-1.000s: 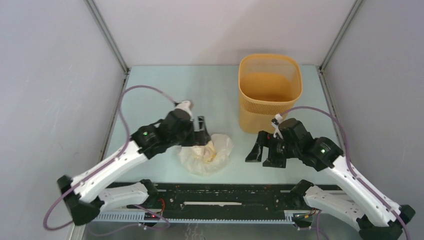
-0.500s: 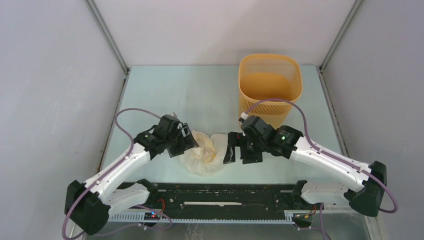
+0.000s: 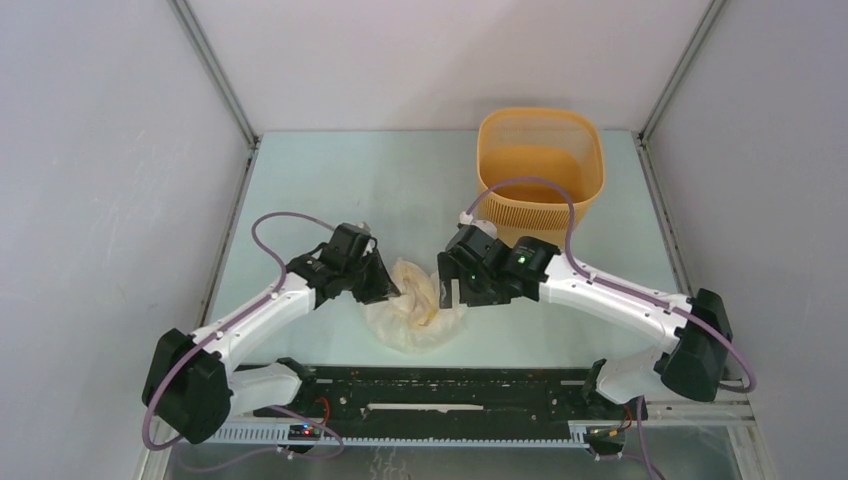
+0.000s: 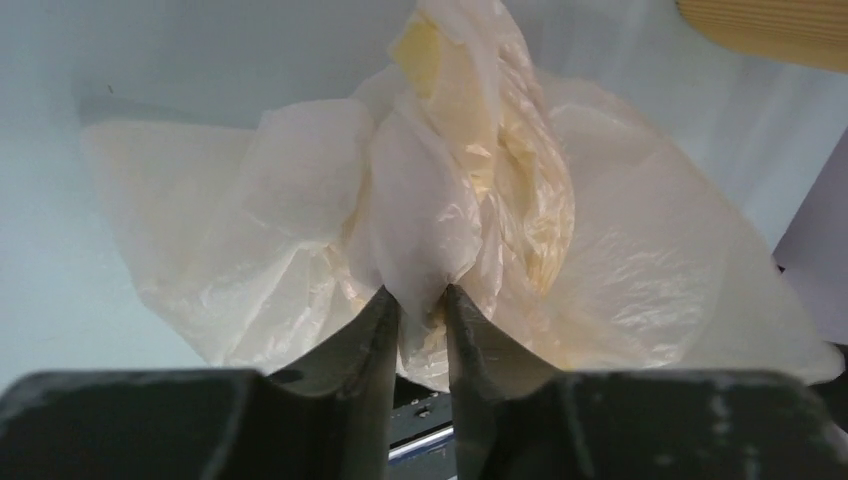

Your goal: Put the trash bags into the trash bin

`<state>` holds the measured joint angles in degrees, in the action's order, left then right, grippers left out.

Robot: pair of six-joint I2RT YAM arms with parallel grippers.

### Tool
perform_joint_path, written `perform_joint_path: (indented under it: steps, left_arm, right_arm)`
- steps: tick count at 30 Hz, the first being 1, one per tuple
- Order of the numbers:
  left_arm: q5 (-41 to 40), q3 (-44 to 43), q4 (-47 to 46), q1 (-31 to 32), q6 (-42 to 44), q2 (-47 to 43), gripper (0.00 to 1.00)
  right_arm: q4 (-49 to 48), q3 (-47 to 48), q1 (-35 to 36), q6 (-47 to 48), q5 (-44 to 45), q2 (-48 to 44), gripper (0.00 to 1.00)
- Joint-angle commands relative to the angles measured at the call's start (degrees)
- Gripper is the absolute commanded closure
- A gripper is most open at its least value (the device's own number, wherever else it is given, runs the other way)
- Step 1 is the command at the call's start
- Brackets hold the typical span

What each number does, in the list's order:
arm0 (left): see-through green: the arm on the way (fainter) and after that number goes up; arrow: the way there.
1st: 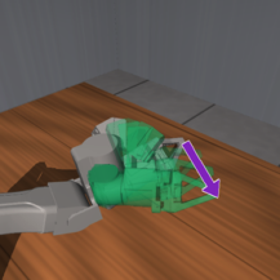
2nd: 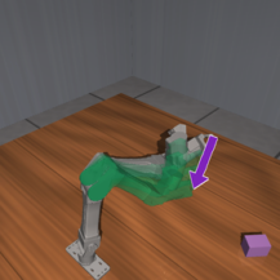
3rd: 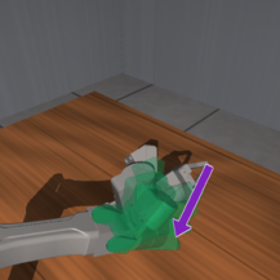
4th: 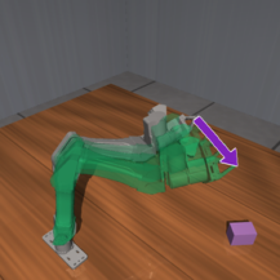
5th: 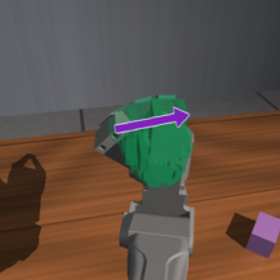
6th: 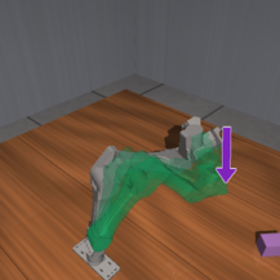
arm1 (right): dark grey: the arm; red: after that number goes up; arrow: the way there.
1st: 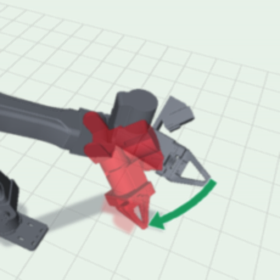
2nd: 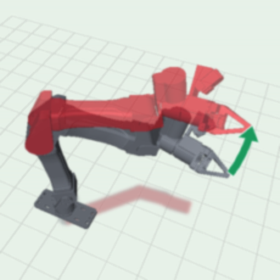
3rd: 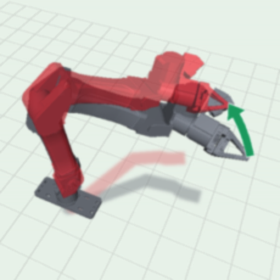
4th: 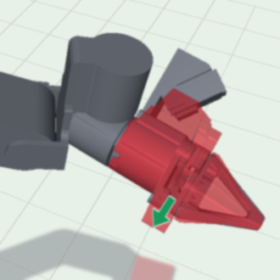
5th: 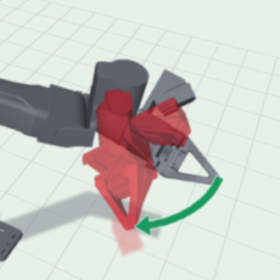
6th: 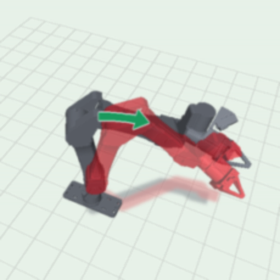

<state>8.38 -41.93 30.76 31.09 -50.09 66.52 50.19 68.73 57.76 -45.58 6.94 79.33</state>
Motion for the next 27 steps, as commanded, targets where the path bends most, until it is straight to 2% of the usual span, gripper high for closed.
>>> perform_joint_path:
  steps: [1,5,9,10,13,18,20,26,27]
  left_arm:
    - [2.1,0.0,-2.2,-0.2,2.4,-1.9,0.78]
    - [2.2,-0.4,-2.9,-0.2,3.8,-7.0,0.96]
    - [3.0,1.2,-7.8,-0.3,2.6,-15.5,1.00]
    - [3.8,1.5,-9.0,-0.4,1.6,-17.1,1.00]
    - [8.0,3.1,-15.3,-0.6,-1.8,-20.4,1.00]
    - [15.0,8.9,-35.3,-0.6,-13.8,-23.9,1.00]
    - [16.1,9.8,-40.6,-0.6,-18.5,-24.5,1.00]
    - [18.3,7.4,-42.2,-0.9,-20.8,-25.4,1.00]
    - [18.9,7.0,-42.6,-0.9,-20.9,-25.3,1.00]
  right_arm:
    - [1.1,4.7,0.8,1.5,10.3,1.7,0.07]
    - [-0.3,3.8,0.9,3.4,12.9,2.3,0.17]
    - [-3.4,-0.2,1.1,3.9,9.8,1.4,0.40]
    - [-5.2,-1.9,1.4,4.2,8.5,0.6,0.41]
    - [-10.5,-6.2,2.3,5.1,4.3,-1.6,0.40]
    - [-13.6,-10.6,3.9,4.3,3.6,-3.0,0.38]
    - [-14.7,-12.7,4.0,4.0,3.6,-4.0,0.37]
    - [-14.4,-14.1,3.9,8.6,2.9,-13.6,0.31]
    - [-13.2,-14.1,3.8,9.0,2.9,-16.1,0.27]
